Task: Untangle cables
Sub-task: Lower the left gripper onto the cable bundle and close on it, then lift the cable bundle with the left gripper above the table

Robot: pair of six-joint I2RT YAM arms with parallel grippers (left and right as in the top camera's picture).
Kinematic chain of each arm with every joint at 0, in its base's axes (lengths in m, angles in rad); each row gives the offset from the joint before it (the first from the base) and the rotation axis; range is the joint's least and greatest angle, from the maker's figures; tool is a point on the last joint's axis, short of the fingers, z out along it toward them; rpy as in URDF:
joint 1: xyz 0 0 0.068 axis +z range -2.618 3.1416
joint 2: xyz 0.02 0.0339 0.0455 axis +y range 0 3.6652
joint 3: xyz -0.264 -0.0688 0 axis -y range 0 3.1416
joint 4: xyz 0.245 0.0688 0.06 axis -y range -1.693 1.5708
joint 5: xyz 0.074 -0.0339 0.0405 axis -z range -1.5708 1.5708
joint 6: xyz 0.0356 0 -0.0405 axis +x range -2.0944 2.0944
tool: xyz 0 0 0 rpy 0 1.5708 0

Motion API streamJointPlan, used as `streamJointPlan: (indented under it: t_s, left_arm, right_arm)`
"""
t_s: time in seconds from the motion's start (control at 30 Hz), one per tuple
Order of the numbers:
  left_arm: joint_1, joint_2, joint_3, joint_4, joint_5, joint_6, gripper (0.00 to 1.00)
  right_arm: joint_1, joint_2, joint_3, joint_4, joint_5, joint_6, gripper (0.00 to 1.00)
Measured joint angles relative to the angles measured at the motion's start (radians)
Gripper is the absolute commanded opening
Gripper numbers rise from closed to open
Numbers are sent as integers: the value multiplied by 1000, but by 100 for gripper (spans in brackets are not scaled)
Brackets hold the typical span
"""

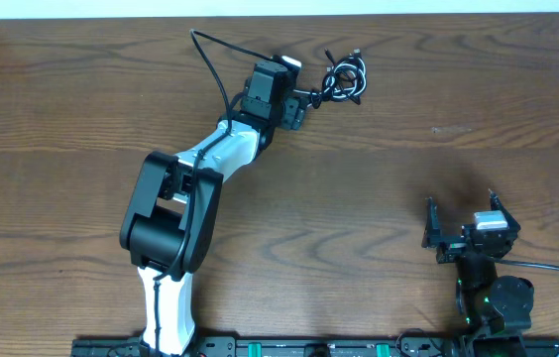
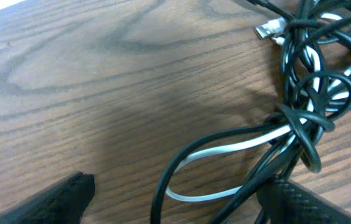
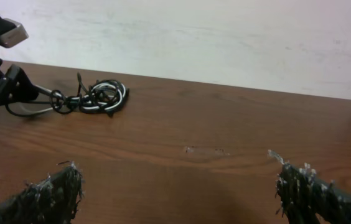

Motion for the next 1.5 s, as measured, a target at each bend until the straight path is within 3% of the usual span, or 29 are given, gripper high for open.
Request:
streamJointPlan:
  t_s: [0.2, 0.33, 0.73, 1.1, 1.3, 1.5]
  left_arm:
    - [0, 1, 1, -61, 66, -4, 60]
    - [0, 1, 2, -114, 79, -4, 8]
    - [0, -26, 1, -167, 82, -3, 7]
    - [0, -663, 0, -293, 95, 4, 7]
    - [0, -834, 0, -312, 96, 8, 8]
    - [0, -896, 0, -340, 96, 19, 7]
  right_arm:
    - [0, 0, 0, 0, 0, 0, 99]
    - [0, 0, 0, 0, 0, 0, 99]
    - [0, 0, 0, 0, 0, 0, 99]
    - [0, 0, 0, 0, 0, 0, 99]
    - [0, 1, 0, 0, 0, 0, 99]
    - [0, 1, 0, 0, 0, 0, 99]
